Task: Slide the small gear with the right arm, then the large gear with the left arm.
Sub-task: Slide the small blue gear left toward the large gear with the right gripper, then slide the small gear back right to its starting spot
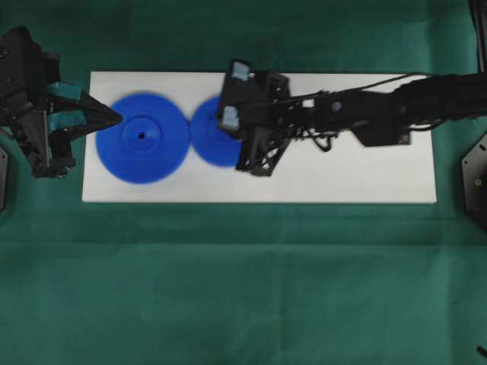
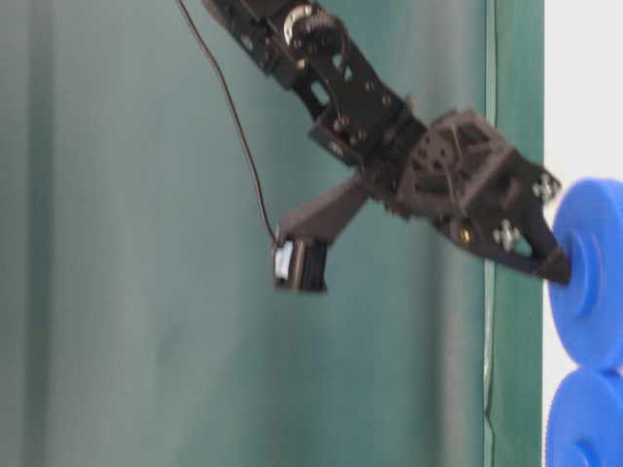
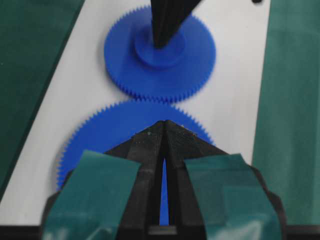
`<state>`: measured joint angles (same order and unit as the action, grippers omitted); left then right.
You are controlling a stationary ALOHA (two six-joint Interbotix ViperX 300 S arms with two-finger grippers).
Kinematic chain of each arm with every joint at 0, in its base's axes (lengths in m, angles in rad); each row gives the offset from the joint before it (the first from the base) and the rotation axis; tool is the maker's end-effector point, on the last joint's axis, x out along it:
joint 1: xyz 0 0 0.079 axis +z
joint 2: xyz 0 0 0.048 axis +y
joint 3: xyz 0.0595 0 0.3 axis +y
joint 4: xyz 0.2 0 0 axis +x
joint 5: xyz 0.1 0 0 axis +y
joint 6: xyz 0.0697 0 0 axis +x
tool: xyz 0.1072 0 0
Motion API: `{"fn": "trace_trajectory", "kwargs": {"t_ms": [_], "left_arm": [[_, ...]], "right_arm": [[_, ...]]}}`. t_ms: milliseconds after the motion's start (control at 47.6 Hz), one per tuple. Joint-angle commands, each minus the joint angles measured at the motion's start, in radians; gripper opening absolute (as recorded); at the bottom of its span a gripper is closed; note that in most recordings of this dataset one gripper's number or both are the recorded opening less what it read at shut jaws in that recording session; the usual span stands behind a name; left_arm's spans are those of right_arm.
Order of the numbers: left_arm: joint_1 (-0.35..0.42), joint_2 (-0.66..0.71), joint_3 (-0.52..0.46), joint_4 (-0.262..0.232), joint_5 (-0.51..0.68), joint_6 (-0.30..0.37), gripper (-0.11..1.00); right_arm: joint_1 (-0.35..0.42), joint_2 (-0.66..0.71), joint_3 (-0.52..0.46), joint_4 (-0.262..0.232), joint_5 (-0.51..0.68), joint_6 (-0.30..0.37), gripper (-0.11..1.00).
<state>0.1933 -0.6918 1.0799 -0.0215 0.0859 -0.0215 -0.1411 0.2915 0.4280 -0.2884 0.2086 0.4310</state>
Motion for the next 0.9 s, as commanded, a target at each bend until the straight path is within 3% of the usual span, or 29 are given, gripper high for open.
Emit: {"fn": "trace_trajectory", "kwargs": {"t_ms": [0, 147, 883], "left_arm": [[0.002, 0.002, -0.014, -0.002, -0.012, 0.002, -0.01], [0.0, 0.003, -0.014, -0.002, -0.011, 0.002, -0.01], [-0.002, 0.003, -0.012, -0.002, -0.012, 0.0, -0.01]], "right_arm": [[0.038, 0.048, -0.029, -0.014, 0.02, -0.003, 0.5], [0.049, 0.063, -0.048, -0.037, 0.04, -0.003, 0.5], [0.049, 0.06, -0.052, -0.038, 0.058, 0.003, 0.5]]}}
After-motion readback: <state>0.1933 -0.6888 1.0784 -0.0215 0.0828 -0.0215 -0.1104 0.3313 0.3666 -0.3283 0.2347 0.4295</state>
